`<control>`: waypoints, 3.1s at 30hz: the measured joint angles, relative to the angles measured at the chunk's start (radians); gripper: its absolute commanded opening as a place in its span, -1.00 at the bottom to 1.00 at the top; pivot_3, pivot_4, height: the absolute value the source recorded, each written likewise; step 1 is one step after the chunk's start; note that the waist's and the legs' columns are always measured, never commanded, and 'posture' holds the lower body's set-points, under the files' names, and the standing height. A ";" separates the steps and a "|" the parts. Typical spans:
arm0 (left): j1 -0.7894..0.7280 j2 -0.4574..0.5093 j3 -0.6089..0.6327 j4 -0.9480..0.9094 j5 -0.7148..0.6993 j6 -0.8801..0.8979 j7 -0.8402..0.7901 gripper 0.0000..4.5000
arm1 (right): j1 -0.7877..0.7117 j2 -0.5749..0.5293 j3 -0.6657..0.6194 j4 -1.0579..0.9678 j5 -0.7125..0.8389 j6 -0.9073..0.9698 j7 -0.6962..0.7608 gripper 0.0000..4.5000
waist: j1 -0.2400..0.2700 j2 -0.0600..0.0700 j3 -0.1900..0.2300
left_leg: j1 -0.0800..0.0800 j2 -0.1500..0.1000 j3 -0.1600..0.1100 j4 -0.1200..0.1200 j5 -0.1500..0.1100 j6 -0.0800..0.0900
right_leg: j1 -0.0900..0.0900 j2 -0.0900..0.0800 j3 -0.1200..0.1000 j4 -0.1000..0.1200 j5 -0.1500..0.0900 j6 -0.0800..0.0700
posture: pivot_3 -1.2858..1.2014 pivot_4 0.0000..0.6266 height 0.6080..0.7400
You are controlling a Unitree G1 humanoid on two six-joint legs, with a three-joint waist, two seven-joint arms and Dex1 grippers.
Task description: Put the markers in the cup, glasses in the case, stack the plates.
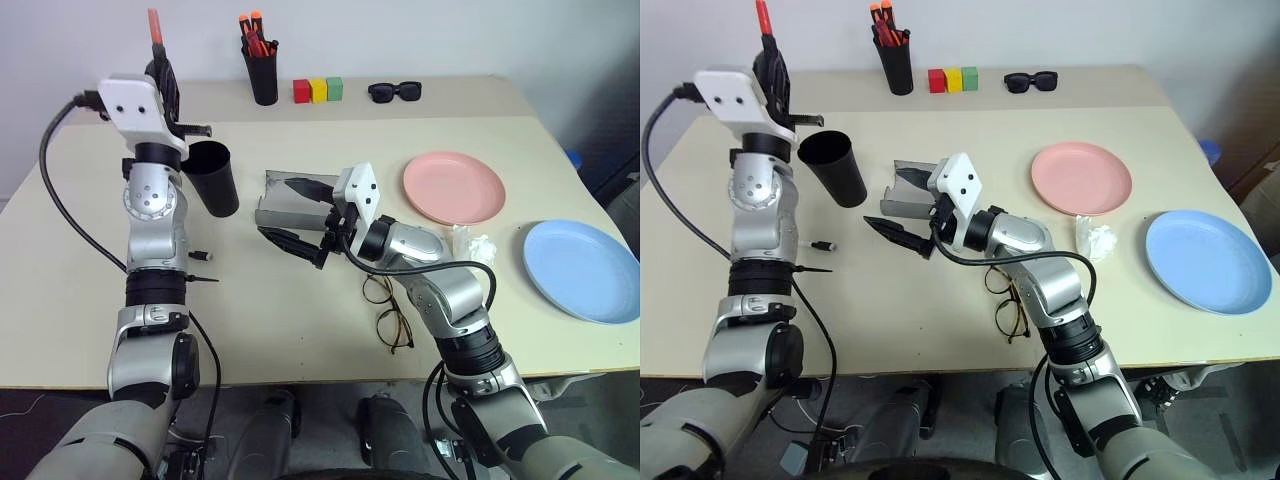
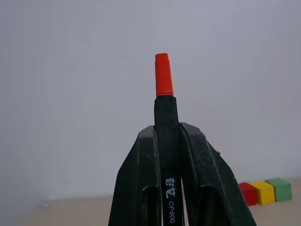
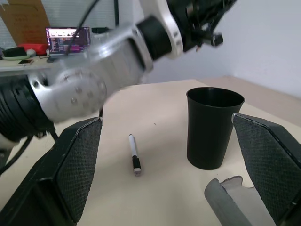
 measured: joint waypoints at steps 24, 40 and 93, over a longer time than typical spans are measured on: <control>-0.010 -0.039 -0.008 0.183 -0.005 -0.154 0.009 -0.99 | 0.001 -0.001 0.000 -0.008 0.000 0.002 -0.015 1.00 | -0.003 0.000 0.000 | 0.000 0.000 0.000 0.000 0.000 0.000 | 0.000 0.000 -0.001 0.000 0.000 0.000 | 0.03 -0.52 1.00; -0.010 -0.048 -0.008 0.200 -0.009 -0.153 0.025 0.93 | 0.001 -0.001 0.000 -0.008 -0.001 0.002 -0.019 1.00 | -0.003 0.000 0.000 | 0.000 0.000 0.000 0.000 0.000 0.000 | 0.000 0.001 -0.001 0.000 0.000 0.000 | 0.03 -0.52 1.00; -0.040 -0.493 0.486 -0.894 0.037 1.769 0.725 -0.02 | -0.019 -0.221 -0.066 0.102 -0.014 -0.054 0.218 1.00 | 0.004 -0.007 0.002 | -0.001 0.003 -0.003 0.002 -0.001 -0.003 | 0.003 0.006 0.000 -0.002 0.000 0.000 | 0.03 -0.52 1.00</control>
